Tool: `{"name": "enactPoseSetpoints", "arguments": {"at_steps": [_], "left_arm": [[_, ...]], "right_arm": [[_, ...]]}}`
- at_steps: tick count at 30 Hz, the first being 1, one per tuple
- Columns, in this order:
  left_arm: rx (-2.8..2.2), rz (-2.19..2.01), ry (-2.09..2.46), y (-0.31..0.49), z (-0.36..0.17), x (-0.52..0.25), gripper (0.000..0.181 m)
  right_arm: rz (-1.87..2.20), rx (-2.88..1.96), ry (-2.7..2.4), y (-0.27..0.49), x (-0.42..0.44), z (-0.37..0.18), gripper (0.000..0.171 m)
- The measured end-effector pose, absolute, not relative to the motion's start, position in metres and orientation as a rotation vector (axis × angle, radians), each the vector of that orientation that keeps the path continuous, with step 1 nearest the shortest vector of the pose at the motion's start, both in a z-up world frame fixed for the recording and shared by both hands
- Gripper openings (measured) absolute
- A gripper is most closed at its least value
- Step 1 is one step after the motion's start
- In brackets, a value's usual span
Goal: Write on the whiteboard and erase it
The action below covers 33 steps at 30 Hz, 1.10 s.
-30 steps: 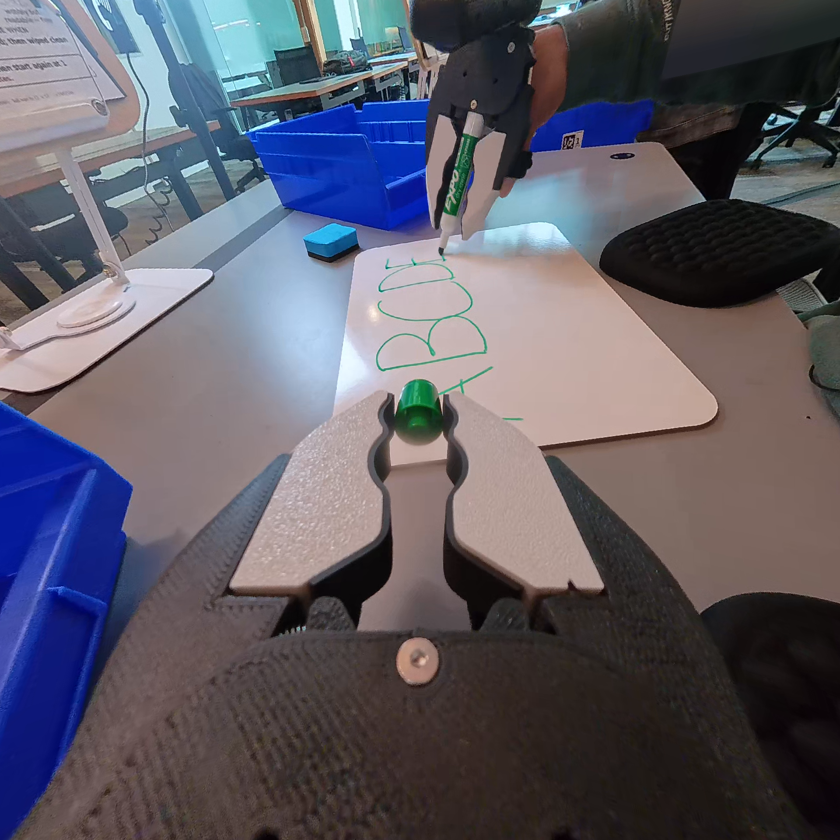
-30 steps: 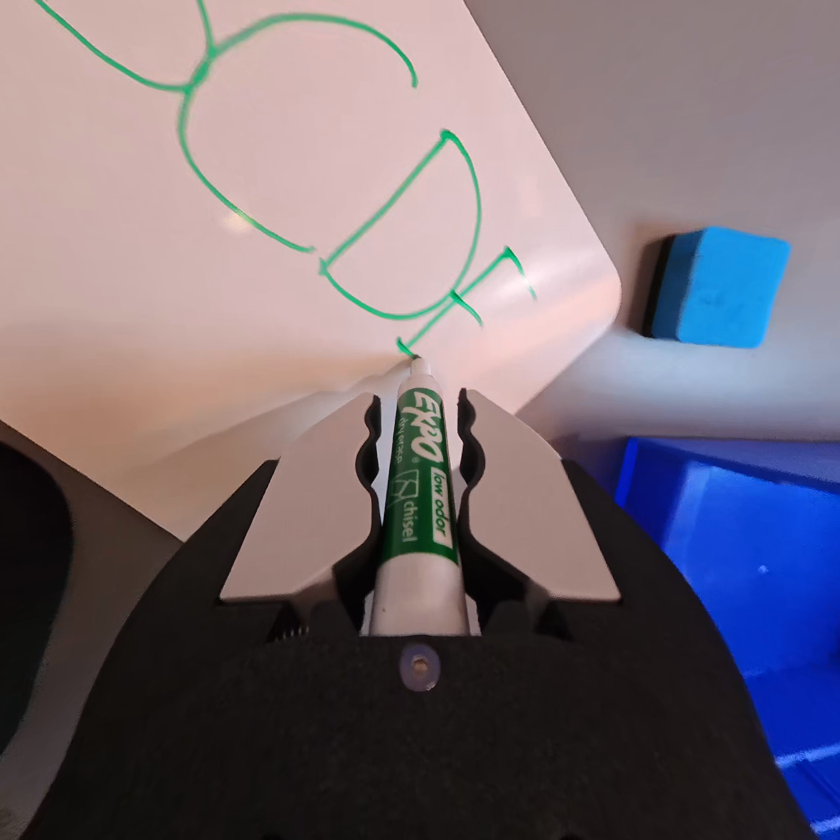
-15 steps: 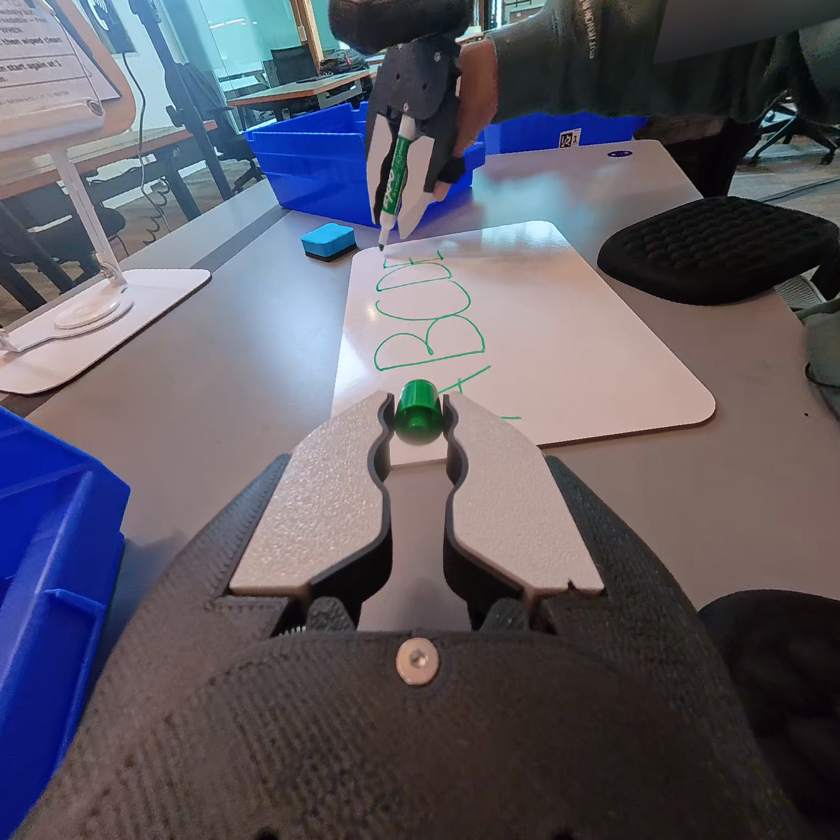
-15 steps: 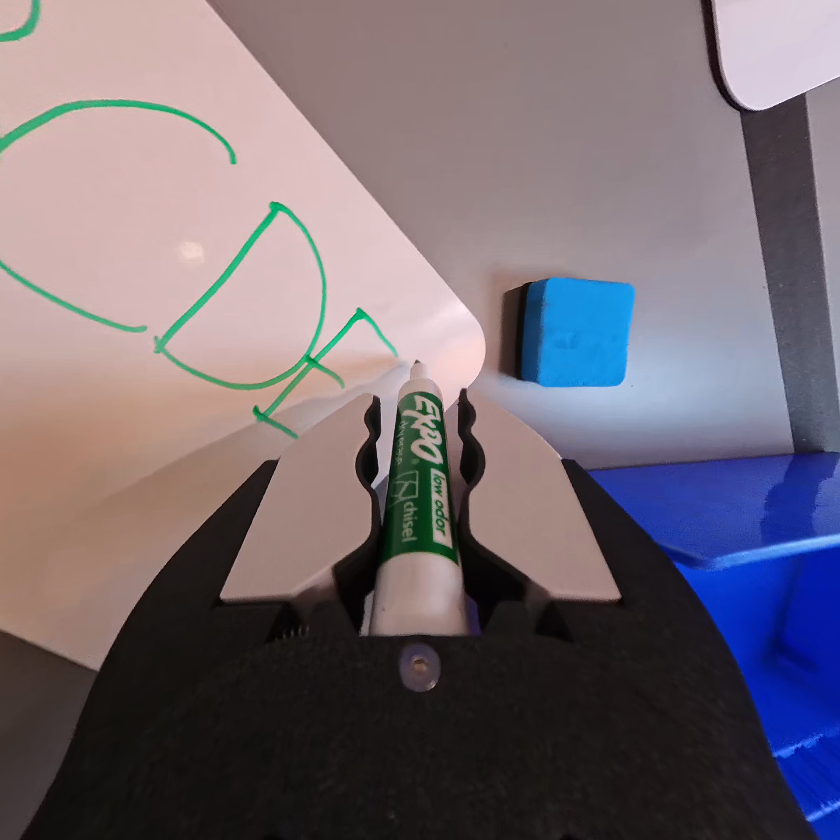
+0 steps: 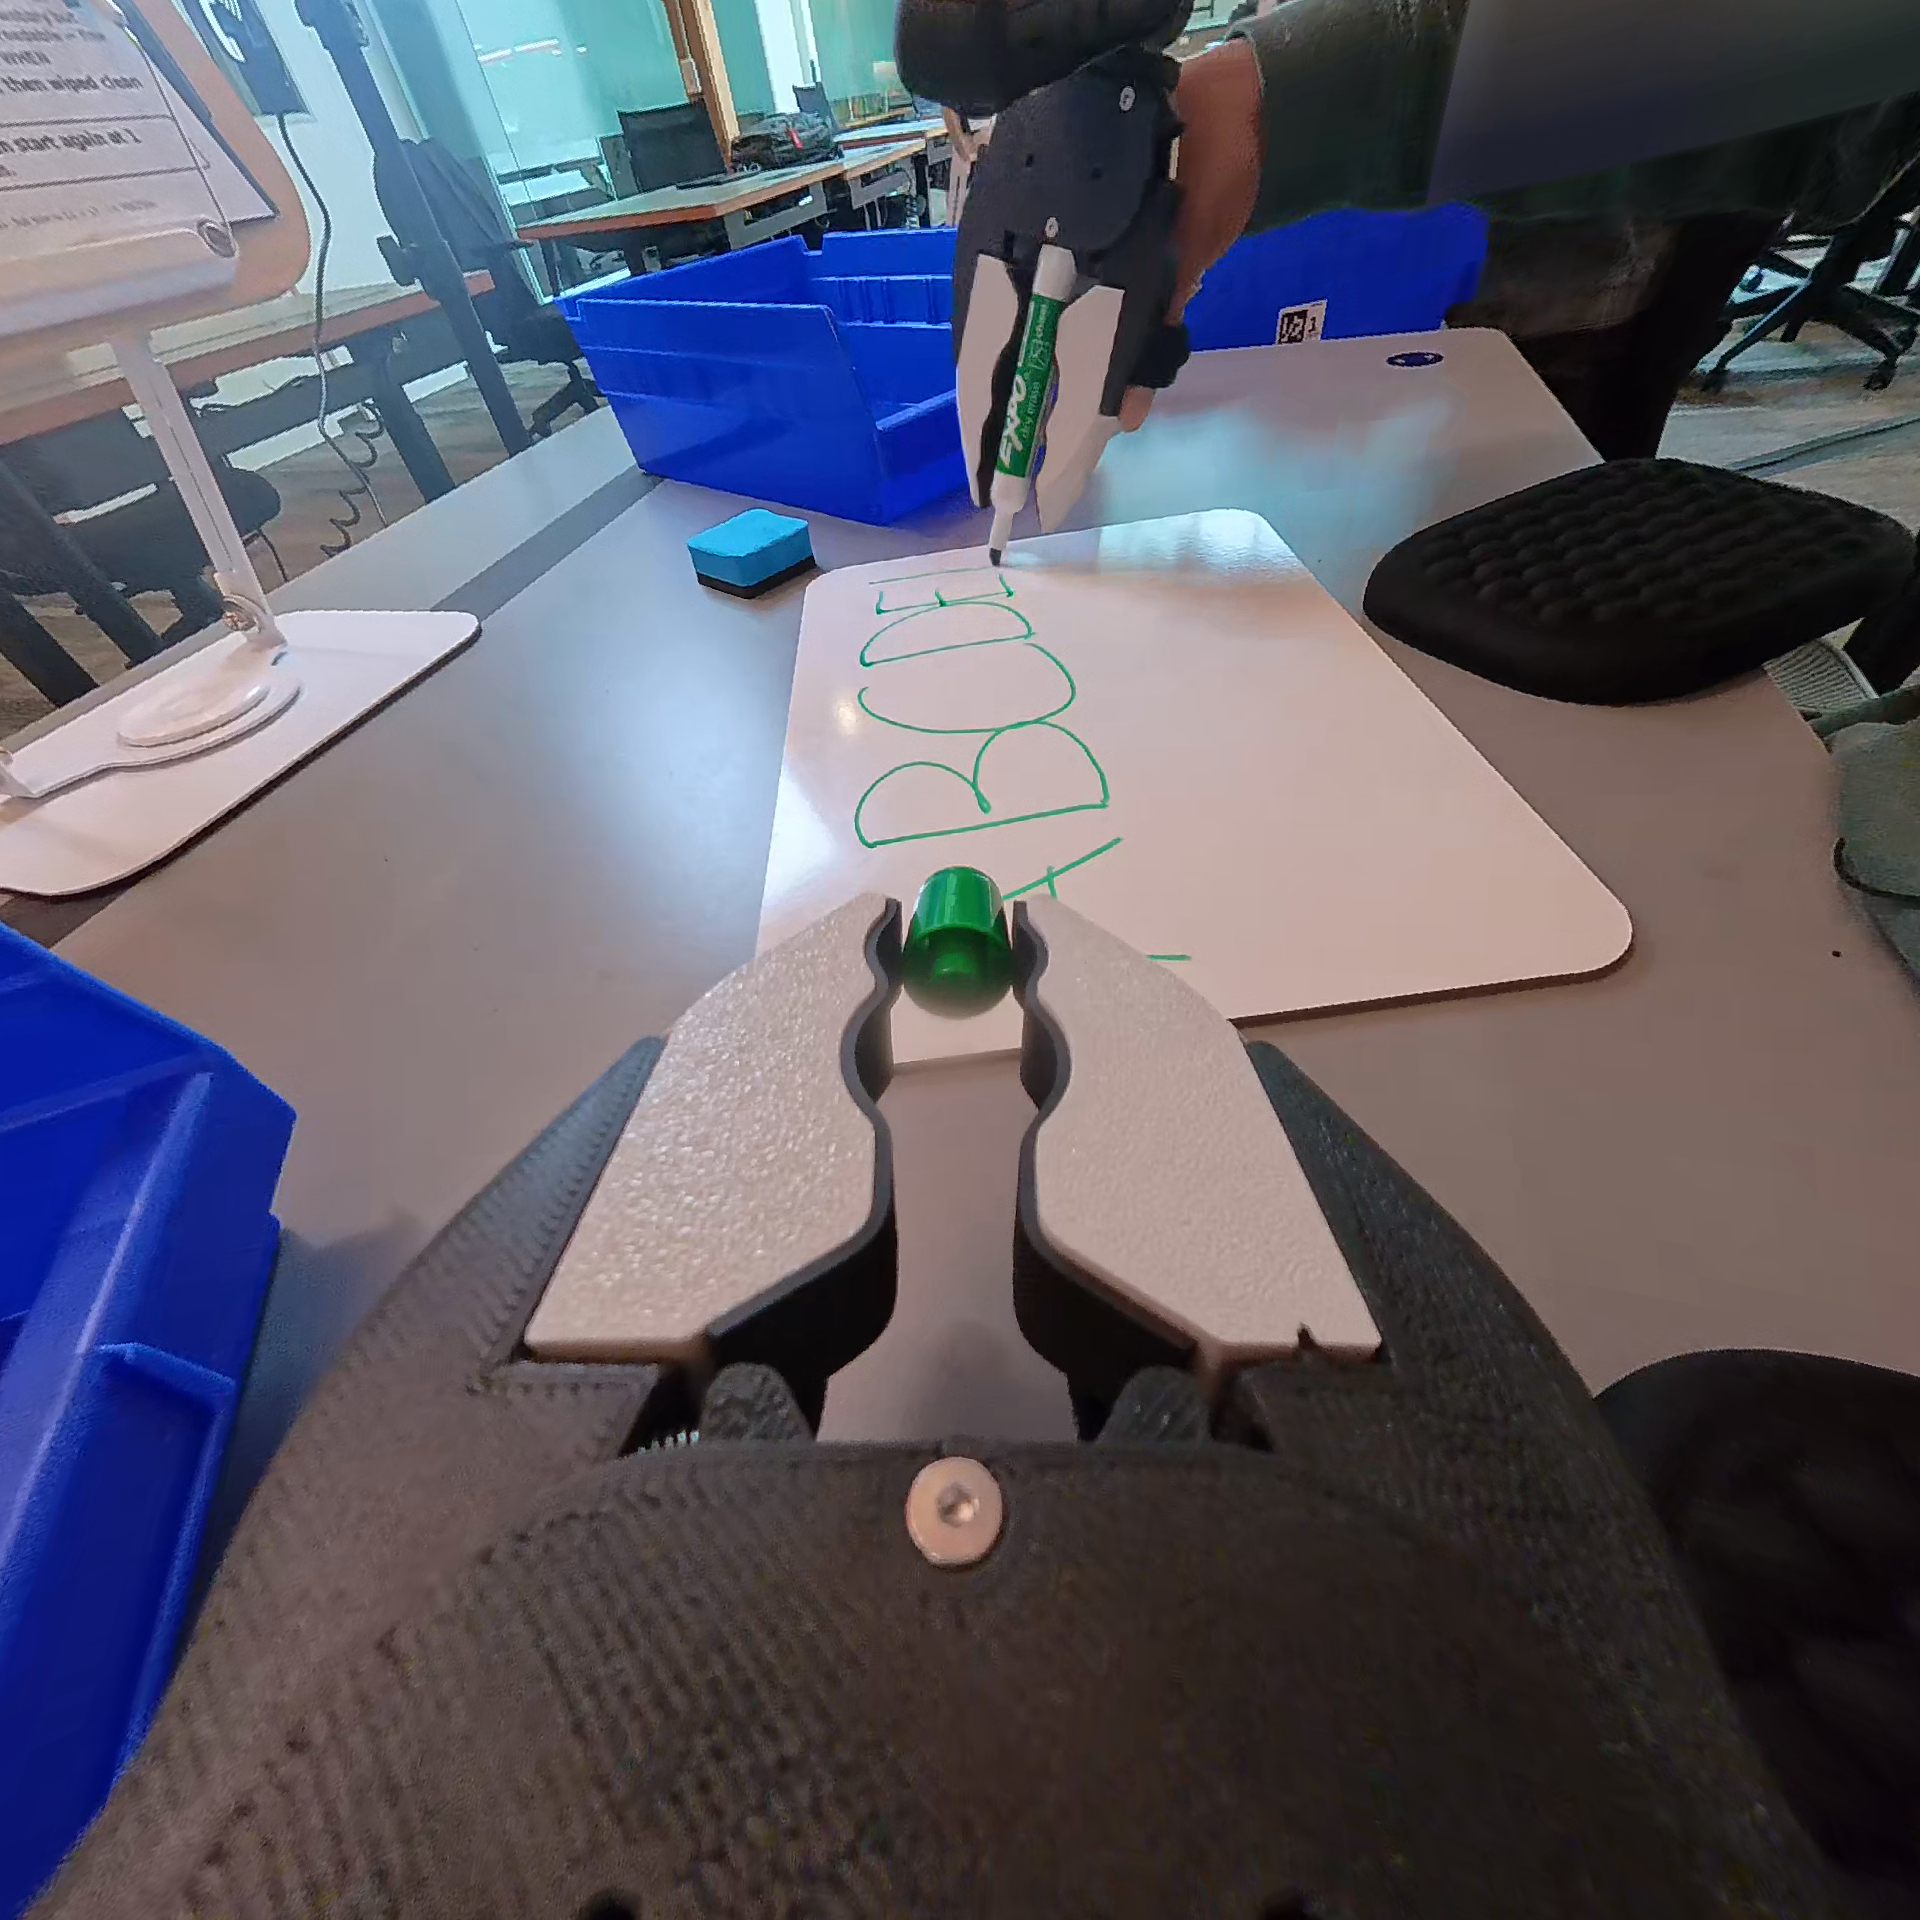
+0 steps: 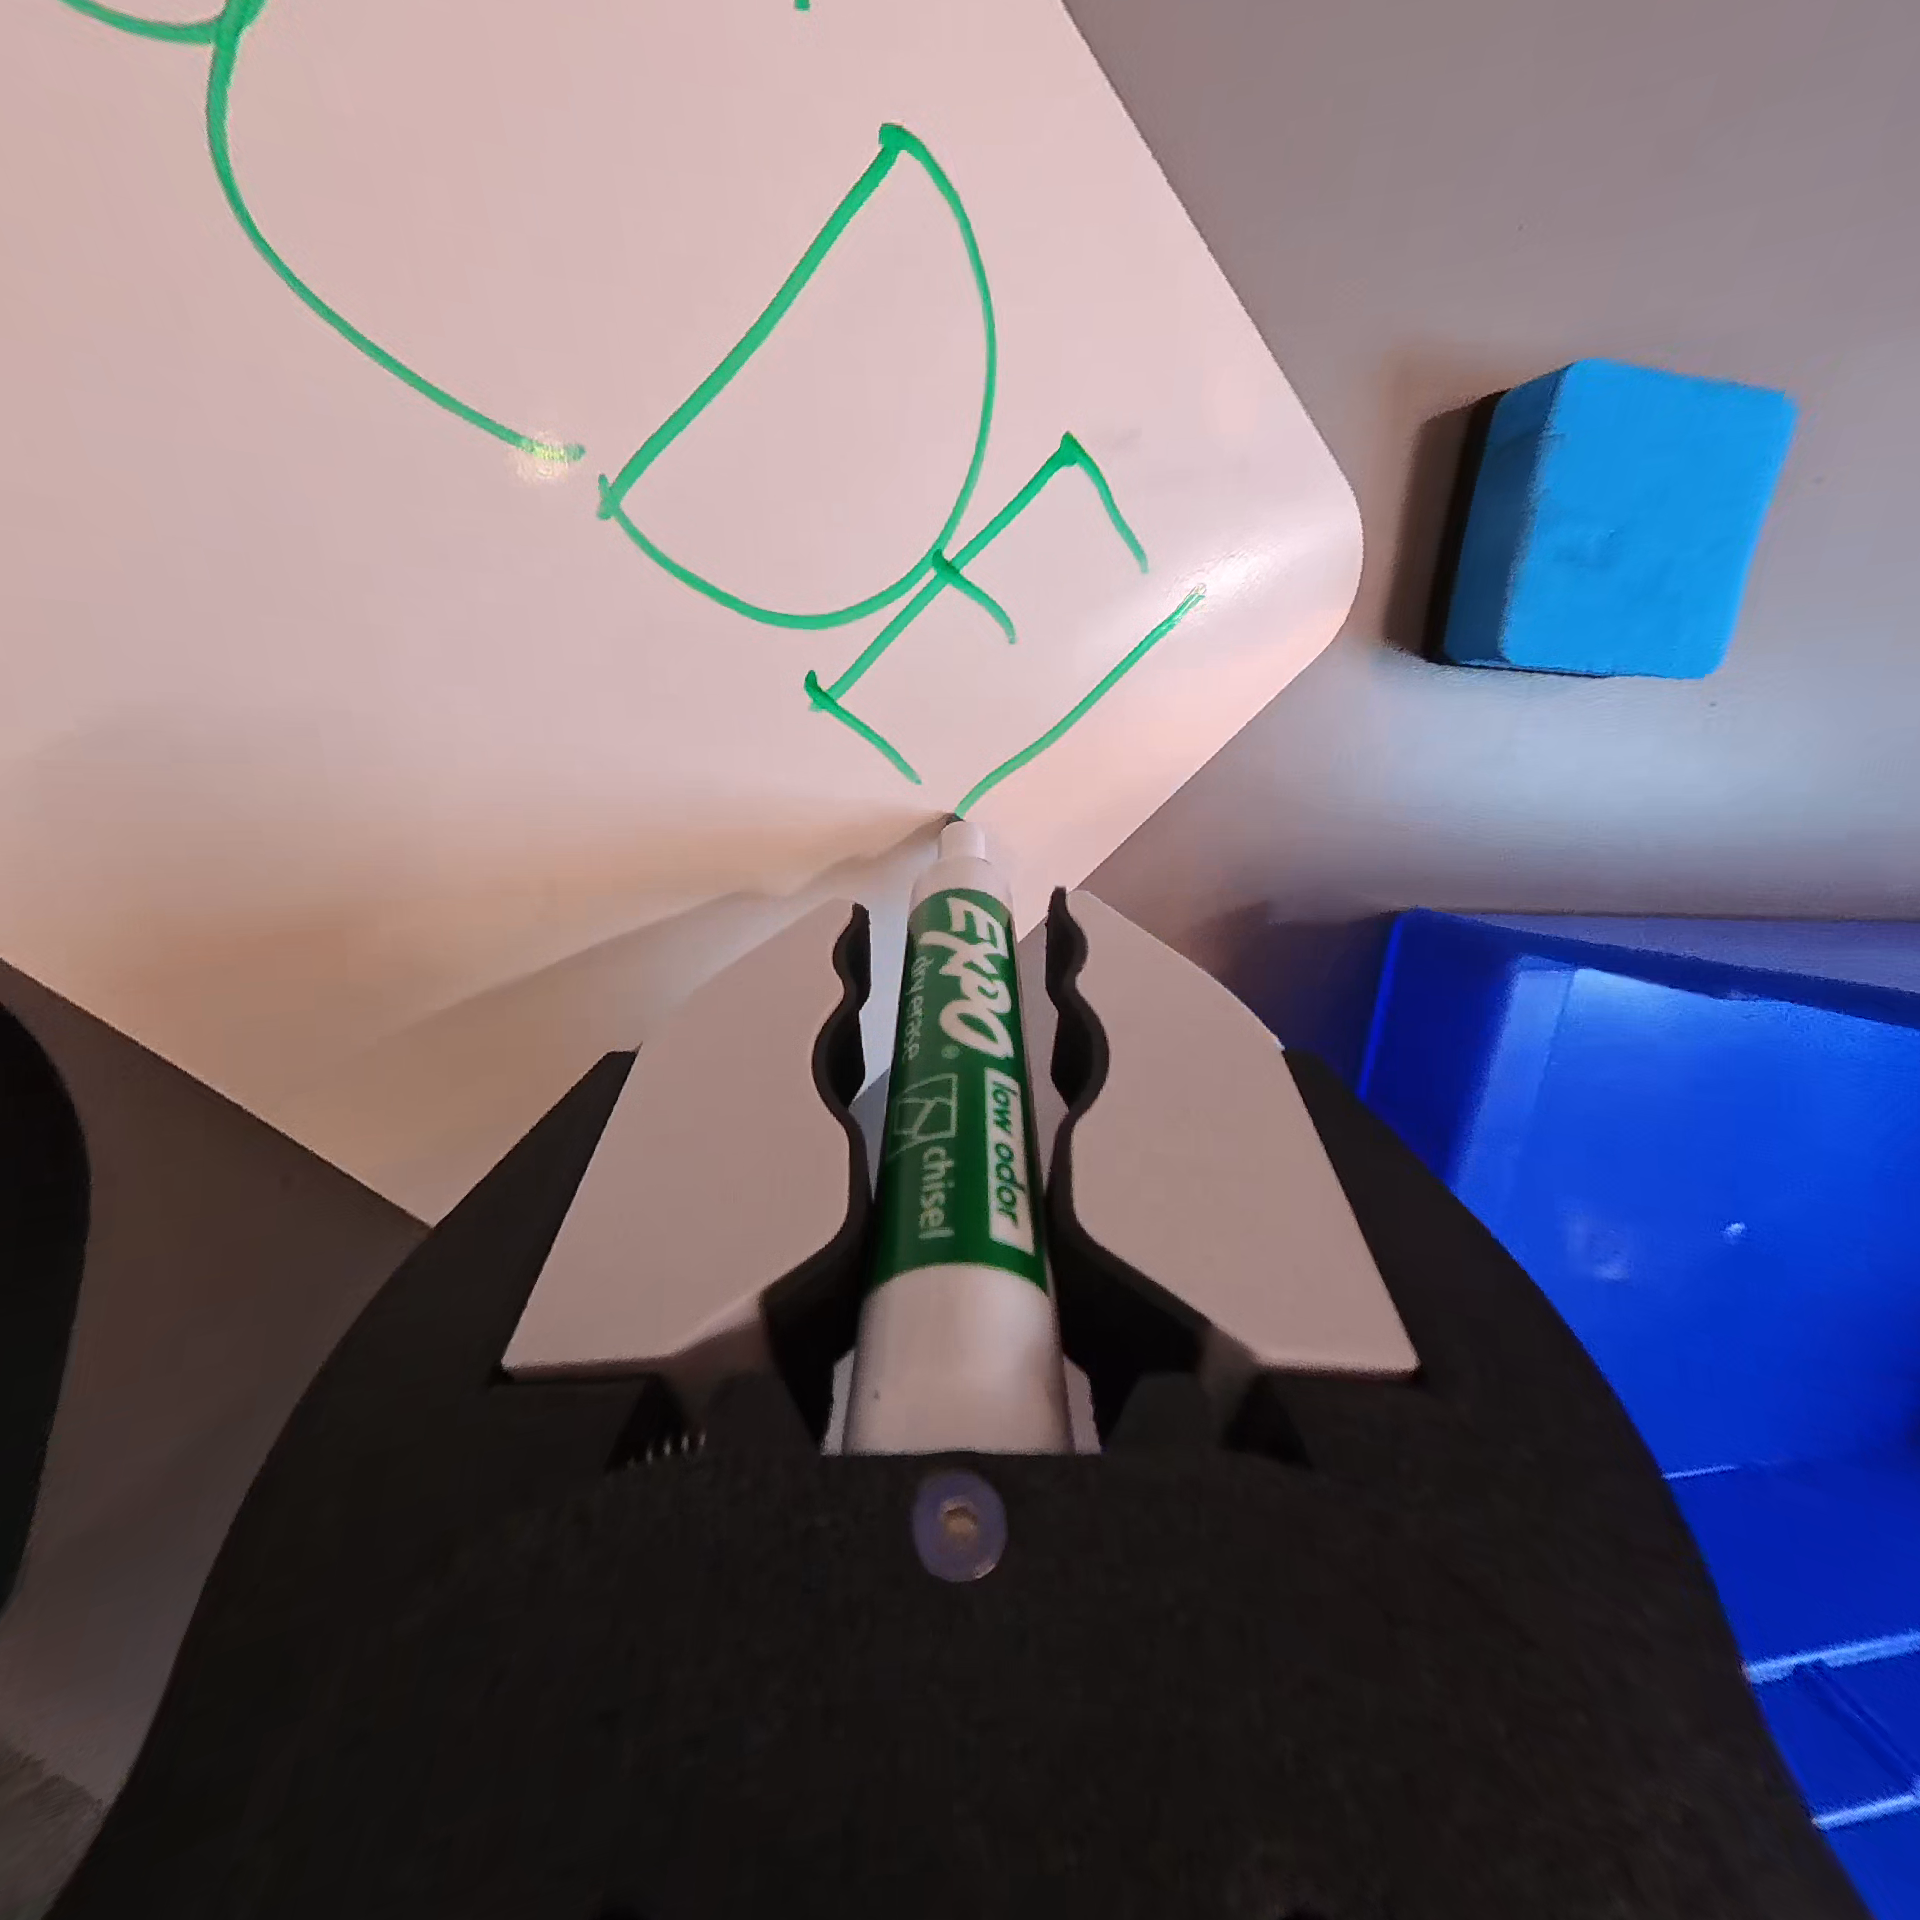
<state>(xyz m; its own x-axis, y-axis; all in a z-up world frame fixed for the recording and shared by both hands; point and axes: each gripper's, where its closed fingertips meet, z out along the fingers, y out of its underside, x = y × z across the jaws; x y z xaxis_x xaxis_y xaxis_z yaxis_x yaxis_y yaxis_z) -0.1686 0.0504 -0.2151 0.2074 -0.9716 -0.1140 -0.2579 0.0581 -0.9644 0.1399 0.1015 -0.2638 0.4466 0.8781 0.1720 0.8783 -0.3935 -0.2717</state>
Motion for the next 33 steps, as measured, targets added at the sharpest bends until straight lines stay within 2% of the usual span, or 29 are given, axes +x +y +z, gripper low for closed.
{"name": "enactPoseSetpoints", "arguments": {"at_steps": [9, 17, 25, 33], "left_arm": [[-1.419, -0.849, 1.255, 0.050, -0.215, -0.169, 0.020], [-1.417, -0.851, 1.262, 0.049, -0.215, -0.169, 0.020], [-1.422, -0.856, 1.251, 0.051, -0.214, -0.170, 0.020], [-1.419, -0.852, 1.256, 0.050, -0.215, -0.170, 0.020]], "right_arm": [[-0.012, -2.302, -1.405, 0.161, 0.124, -0.263, 0.034], [-0.145, -2.339, -1.386, 0.168, 0.148, -0.266, 0.034], [-0.006, -2.295, -1.402, 0.144, 0.128, -0.258, 0.033], [-0.095, -2.335, -1.400, 0.144, 0.147, -0.266, 0.033]]}}
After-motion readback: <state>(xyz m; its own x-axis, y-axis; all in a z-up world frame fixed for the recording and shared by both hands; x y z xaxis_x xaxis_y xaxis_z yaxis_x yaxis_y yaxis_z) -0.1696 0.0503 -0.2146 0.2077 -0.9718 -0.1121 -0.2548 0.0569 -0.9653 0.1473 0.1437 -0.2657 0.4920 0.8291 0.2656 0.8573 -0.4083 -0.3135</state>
